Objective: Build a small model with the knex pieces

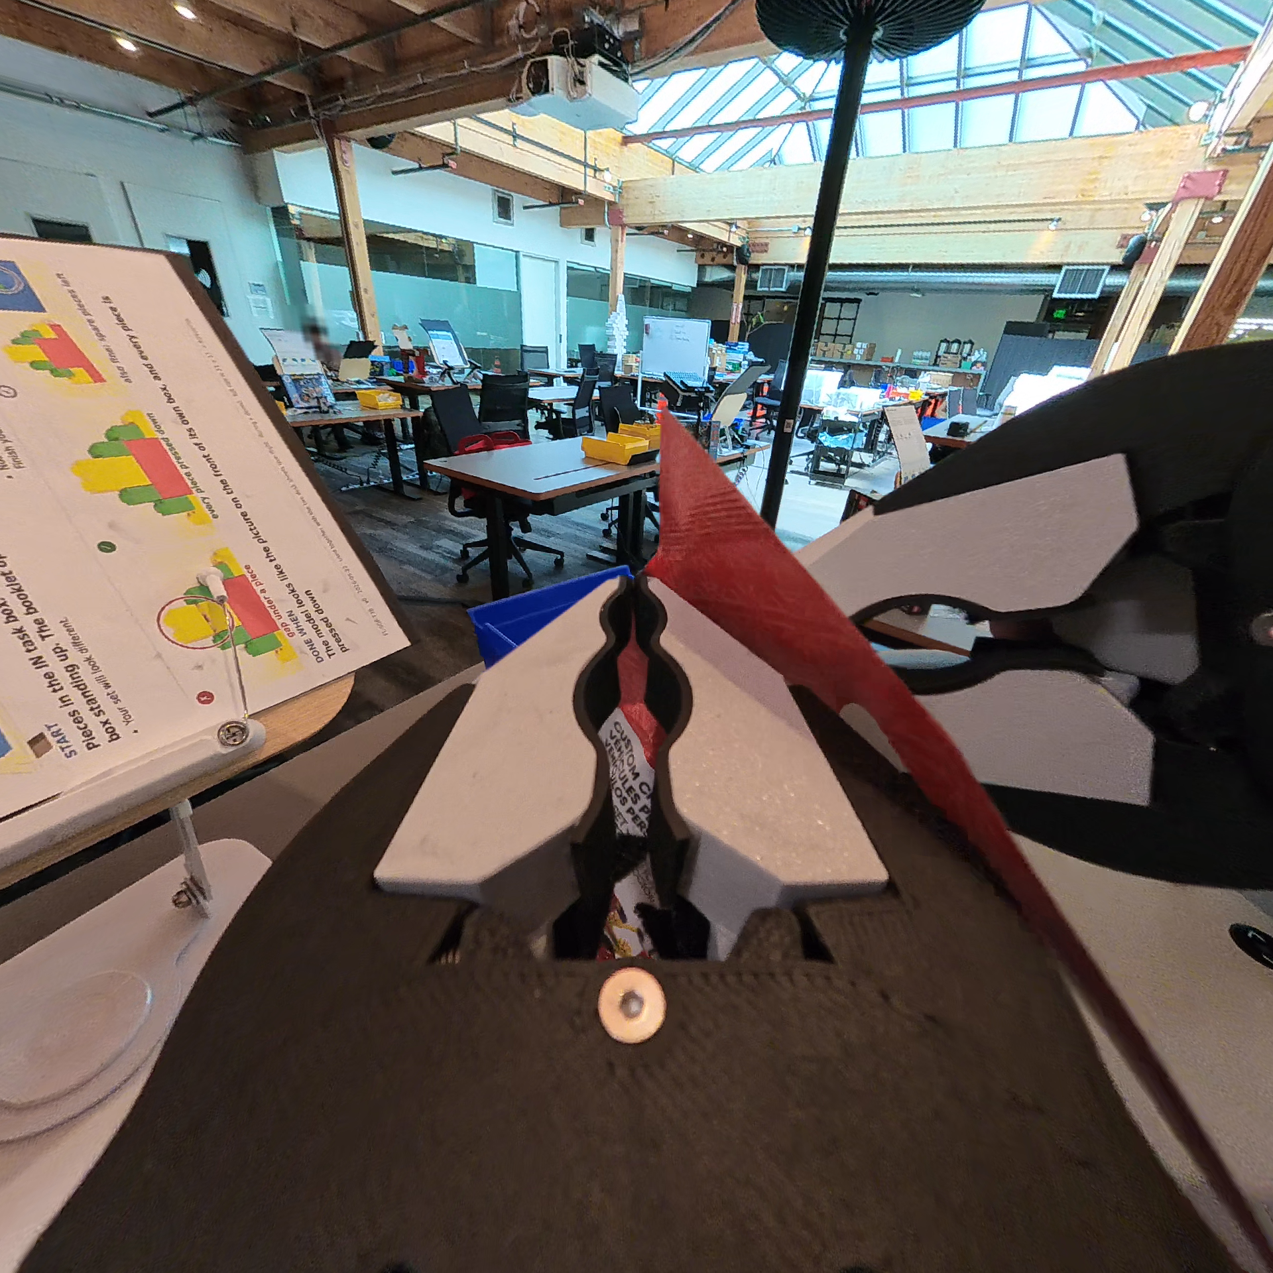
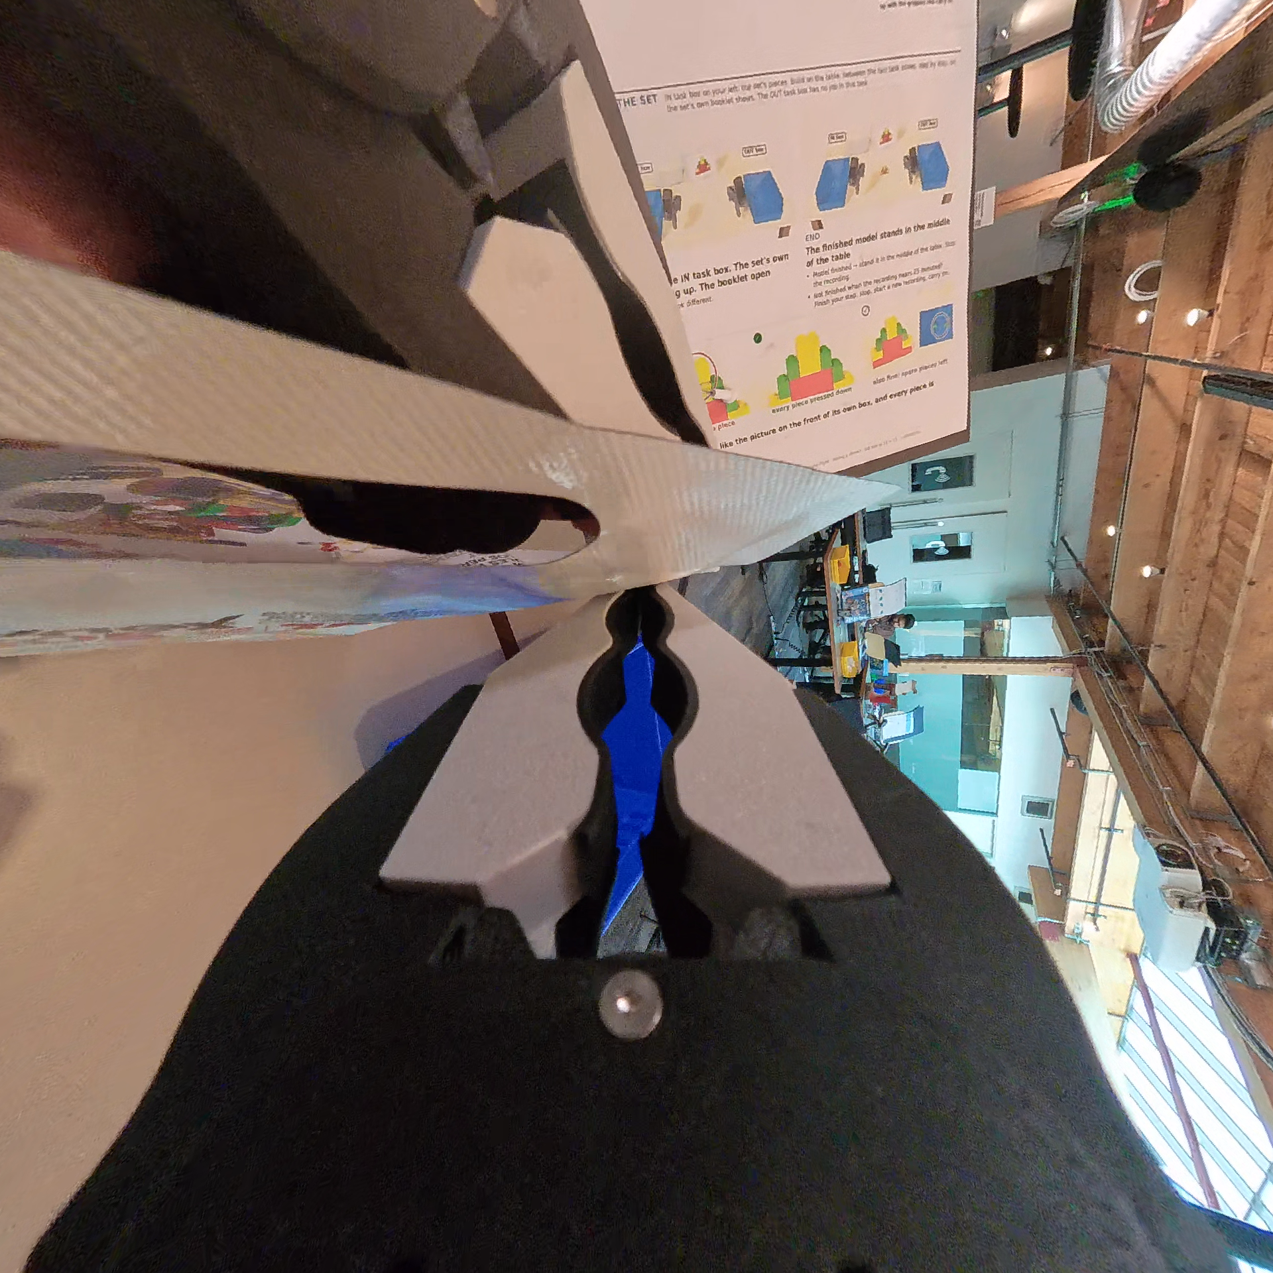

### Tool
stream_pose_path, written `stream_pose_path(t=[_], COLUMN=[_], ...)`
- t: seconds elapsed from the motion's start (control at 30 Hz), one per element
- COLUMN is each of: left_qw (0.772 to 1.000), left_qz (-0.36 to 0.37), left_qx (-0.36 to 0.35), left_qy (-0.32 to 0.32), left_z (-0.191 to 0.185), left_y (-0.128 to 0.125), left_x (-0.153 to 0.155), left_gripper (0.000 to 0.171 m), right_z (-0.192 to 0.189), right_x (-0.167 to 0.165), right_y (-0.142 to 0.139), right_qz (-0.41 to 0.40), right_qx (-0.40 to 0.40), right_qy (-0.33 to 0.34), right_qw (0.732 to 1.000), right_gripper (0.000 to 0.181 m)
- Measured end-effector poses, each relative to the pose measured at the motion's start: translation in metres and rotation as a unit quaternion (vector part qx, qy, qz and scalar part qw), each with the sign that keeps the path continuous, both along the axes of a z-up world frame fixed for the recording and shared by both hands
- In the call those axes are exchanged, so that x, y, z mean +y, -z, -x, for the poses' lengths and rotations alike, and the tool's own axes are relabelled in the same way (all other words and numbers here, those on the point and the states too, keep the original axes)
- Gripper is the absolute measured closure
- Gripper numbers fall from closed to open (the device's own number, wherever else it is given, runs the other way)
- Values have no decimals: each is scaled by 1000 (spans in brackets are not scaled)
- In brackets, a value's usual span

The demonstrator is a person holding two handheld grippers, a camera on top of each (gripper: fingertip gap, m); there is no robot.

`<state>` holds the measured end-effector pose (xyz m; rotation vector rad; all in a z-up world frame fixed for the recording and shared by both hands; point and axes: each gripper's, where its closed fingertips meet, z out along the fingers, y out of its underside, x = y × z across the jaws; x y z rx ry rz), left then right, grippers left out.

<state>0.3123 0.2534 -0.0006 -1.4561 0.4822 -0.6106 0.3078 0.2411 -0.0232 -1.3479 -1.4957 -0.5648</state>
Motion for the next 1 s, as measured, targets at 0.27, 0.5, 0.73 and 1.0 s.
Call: stream_pose_path(t=[0.27, 0.5, 0.73, 1.0], left_qw=[996, 997, 1000, 998], left_qz=[22, 15, -8, -25], left_qx=[-86, -69, -15, 32], left_qy=[-13, 4, 25, 37], left_z=[35, 24, -5, -26], left_y=[-18, -7, -7, -2], left_x=[35, 21, 6, -2], left_gripper=[171, 171, 171, 171], right_z=[53, -6, -17, -26], right_x=[-65, -20, 8, 11], right_y=[68, -7, -10, -6], right_qz=[94, 30, -32, -43], right_qx=[17, 136, 68, 4], right_qy=[-85, 19, 44, 38], right_qw=[992, 990, 996, 998], right_gripper=[181, 142, 149, 149])
